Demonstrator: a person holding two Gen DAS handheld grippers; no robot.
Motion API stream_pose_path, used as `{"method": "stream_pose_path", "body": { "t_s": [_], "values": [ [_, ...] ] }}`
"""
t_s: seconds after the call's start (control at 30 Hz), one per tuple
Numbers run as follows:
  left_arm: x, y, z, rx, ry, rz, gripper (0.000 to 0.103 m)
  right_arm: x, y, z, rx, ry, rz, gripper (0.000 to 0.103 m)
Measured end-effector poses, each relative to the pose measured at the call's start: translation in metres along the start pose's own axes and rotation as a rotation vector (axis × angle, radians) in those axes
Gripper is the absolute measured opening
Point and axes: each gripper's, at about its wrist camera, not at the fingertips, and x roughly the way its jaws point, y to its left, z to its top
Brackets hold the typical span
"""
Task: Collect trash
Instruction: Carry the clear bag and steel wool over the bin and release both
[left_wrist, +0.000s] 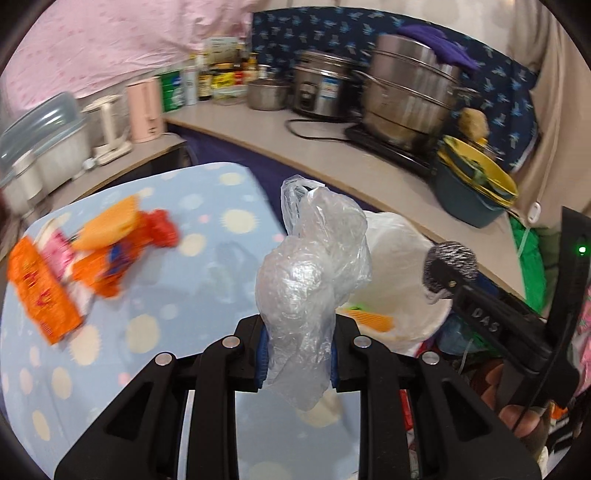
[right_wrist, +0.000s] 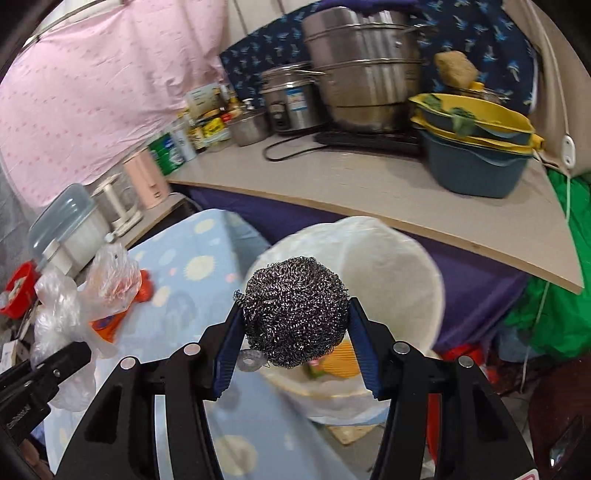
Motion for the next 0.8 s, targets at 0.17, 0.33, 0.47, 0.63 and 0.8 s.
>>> {"method": "stream_pose_path", "body": {
  "t_s": [0.17,0.33,0.47,0.63,0.8],
  "values": [
    [0.037,-0.047,0.014,0.069,0.049,-0.047,0.023,0.016,-0.02,0.007,0.002,0.019,-0.041,0.053],
    [0.064,-0.07,0.017,0.111,0.083,-0.031,0.023,0.03,-0.038,0.01,0.025,0.038,-0.057,0.053],
    [0.08,-0.08,0.02,0.125,0.101,-0.016,0.023,0.039,-0.045,0.011,0.036,0.051,-0.062,0.054],
    [0.089,-0.086,0.022,0.128,0.103,-0.005,0.025,0.045,-0.048,0.014,0.037,0.052,-0.07,0.057],
    [0.09,-0.087,0.024,0.126,0.078,0.025,0.04,0.042,-0.045,0.019,0.038,0.029,-0.072,0.058]
  ]
}}
